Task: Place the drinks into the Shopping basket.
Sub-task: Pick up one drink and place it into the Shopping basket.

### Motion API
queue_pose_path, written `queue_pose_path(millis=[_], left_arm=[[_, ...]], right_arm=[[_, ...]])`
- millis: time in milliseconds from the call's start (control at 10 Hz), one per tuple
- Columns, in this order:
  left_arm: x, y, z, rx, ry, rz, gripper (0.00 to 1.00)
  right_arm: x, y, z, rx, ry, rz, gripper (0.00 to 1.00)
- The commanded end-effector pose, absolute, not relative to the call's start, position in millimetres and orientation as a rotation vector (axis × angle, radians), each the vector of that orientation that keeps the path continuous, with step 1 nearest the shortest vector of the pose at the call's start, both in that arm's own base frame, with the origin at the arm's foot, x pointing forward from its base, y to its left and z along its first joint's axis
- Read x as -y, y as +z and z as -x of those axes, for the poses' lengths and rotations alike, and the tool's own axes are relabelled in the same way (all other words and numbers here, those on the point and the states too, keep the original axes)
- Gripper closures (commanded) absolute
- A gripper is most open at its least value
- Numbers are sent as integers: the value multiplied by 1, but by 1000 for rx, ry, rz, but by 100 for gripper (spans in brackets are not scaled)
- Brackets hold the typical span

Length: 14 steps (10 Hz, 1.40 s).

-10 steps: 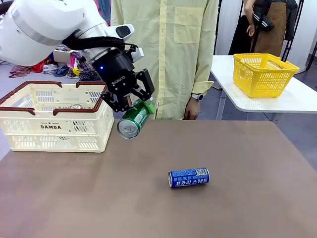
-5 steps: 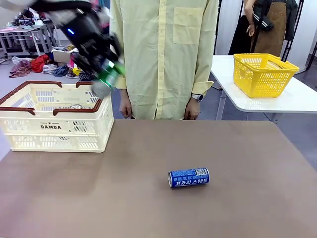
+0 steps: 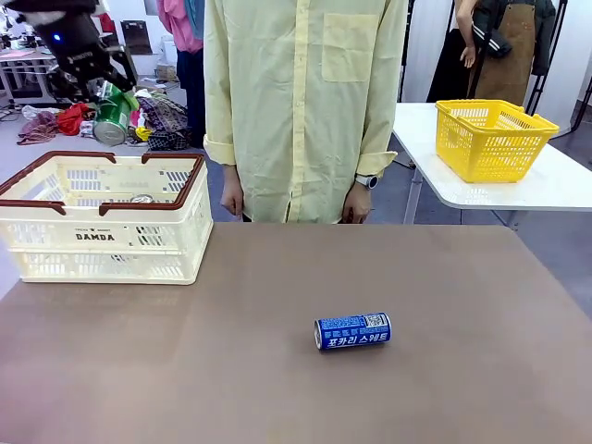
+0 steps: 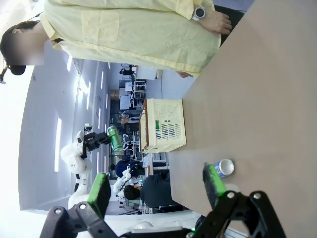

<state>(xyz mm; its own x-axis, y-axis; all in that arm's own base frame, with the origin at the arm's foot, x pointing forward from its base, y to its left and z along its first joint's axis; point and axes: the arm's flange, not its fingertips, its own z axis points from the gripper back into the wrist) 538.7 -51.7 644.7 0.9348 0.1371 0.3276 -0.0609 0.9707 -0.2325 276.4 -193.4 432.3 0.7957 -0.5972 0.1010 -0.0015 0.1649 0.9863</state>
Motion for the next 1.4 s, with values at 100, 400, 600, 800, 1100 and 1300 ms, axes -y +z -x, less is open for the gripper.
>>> queue_pose_path(millis=[100,400,600,800,1100,1300], left_arm=[[73,603,-567,418,270,68,100],[70,591,-576,406,233,103,100],[70,591,-576,406,233,103,100],[75,580,-580,376,242,103,100],[93,542,-602,393,75,75,100],[92,519,-609,354,8,46,100]], right_arm=[[194,435,-280,567,-442,-1366,0],[194,435,-280,567,-442,-1366,0],[194,435,-280,567,-442,-1366,0],[194,435,-280,567,-442,-1366,0],[194,435,-280,567,-442,-1366,0],[194,435,-280,567,-442,-1366,0]])
